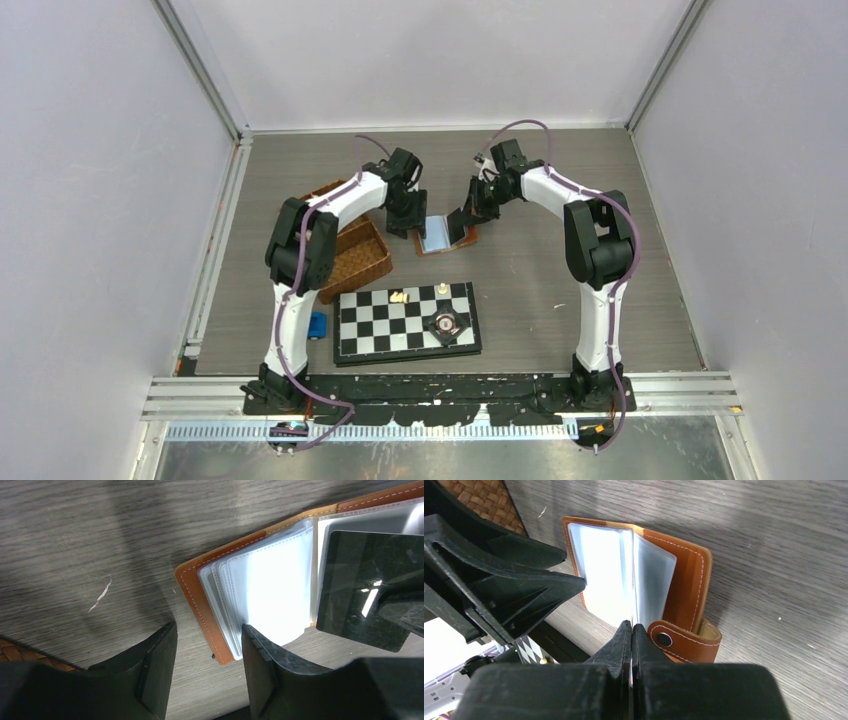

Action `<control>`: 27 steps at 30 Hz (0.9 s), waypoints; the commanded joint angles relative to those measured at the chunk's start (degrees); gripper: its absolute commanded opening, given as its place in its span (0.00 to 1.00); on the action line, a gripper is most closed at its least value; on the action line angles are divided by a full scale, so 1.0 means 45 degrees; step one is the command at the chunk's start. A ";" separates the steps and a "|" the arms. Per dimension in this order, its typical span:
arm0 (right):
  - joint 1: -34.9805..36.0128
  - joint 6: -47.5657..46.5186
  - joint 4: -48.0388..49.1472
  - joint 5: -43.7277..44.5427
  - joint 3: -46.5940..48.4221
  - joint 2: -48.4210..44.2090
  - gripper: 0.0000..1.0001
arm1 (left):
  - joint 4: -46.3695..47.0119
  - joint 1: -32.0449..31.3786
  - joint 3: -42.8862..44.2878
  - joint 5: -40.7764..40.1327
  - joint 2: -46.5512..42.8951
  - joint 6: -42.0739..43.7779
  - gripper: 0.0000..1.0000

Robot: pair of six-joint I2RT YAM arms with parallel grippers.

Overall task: Put the credit cards into the card holder
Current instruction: Insert the credit card into the card holder.

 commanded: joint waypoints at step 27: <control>-0.0206 0.1384 0.4174 -0.1989 -0.1953 0.0461 0.00 | -0.0236 0.0230 0.0131 -0.0378 0.0671 0.0148 0.28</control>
